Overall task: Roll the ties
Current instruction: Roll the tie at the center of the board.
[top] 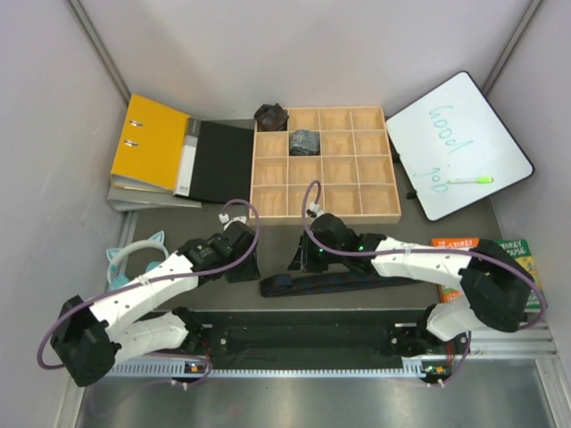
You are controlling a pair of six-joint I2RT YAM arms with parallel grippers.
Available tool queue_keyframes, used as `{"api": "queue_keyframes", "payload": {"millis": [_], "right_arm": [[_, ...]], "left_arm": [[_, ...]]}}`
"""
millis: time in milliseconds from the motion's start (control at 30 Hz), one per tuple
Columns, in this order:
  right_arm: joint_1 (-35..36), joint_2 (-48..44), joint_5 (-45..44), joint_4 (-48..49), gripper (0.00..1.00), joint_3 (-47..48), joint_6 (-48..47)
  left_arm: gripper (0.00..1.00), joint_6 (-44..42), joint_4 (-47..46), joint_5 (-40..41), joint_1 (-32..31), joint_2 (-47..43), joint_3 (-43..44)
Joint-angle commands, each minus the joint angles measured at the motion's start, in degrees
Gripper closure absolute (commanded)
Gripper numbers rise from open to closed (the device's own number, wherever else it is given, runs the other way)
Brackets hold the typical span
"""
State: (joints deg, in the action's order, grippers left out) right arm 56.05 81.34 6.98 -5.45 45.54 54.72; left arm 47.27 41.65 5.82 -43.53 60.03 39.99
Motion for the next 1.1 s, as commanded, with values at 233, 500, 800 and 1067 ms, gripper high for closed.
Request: {"api": "queue_keyframes", "payload": {"millis": [233, 500, 800, 1067], "right_arm": [[-1.12, 8.92, 9.63, 12.65, 0.89, 1.04, -0.14], [-1.12, 10.15, 10.07, 16.00, 0.90, -1.15, 0.21], [-1.12, 12.00, 8.49, 17.32, 0.93, -3.26, 0.30], [-1.12, 13.14, 7.61, 18.55, 0.94, -5.72, 0.65]], "left_arm": [[0.61, 2.74, -2.27, -3.63, 0.20, -4.04, -4.65], [0.62, 3.53, -4.64, -5.30, 0.20, -5.27, -7.11], [0.63, 3.45, -4.82, -5.47, 0.11, -7.38, -7.64], [0.58, 4.33, -5.96, -5.56, 0.11, -10.54, -9.14]]}}
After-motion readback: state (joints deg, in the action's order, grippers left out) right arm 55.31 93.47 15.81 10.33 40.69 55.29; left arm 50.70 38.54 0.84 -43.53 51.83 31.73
